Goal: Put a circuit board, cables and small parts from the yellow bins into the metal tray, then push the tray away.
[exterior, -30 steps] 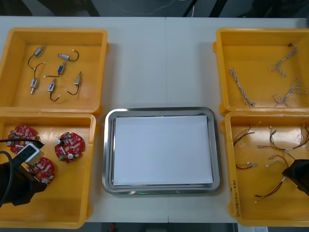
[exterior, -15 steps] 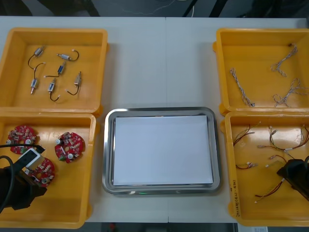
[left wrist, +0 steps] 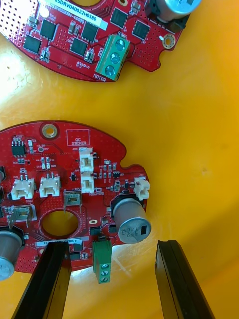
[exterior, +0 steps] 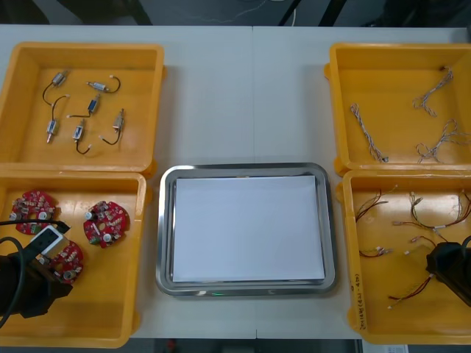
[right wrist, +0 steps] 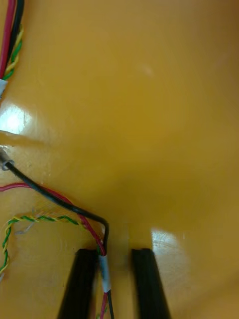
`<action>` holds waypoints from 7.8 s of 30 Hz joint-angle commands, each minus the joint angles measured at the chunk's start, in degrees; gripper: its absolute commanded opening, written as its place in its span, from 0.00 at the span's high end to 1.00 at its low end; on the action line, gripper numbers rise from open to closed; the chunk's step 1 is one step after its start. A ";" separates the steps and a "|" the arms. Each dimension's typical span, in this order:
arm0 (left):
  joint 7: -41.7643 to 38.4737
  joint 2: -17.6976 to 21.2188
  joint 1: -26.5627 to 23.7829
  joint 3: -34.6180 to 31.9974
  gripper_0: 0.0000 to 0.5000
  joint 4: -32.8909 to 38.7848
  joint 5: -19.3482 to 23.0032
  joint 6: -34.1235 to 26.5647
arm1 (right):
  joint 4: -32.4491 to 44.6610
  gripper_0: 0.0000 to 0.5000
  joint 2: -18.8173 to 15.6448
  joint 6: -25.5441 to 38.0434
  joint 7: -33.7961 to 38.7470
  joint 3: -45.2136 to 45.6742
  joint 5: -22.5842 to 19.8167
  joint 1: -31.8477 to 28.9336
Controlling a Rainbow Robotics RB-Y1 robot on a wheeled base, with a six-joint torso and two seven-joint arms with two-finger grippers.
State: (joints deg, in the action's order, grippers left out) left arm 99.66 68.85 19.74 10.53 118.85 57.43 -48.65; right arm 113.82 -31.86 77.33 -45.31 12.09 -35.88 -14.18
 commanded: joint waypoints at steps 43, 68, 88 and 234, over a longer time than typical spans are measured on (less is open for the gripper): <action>3.52 2.43 -1.29 2.56 1.00 -0.46 -3.12 2.15 | 24.52 1.00 -20.09 30.68 -3.73 14.81 -20.37 10.57; 0.09 -2.76 0.91 -17.56 1.00 8.06 1.02 -19.03 | 24.52 1.00 -25.80 30.77 -24.21 -2.33 -32.85 32.46; -17.48 -6.63 -8.06 -22.66 1.00 23.88 3.04 -43.55 | 28.91 1.00 -24.83 30.51 -24.82 -17.80 -32.59 42.12; -47.10 -14.45 -44.44 1.60 0.00 14.92 -0.21 -54.89 | 18.98 1.00 -6.20 31.65 -27.29 -50.85 -14.84 61.72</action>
State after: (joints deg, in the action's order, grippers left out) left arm 53.49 52.40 -27.33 17.30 131.79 56.63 -101.12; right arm 133.69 -41.29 108.65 -70.82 -36.19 -52.61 45.23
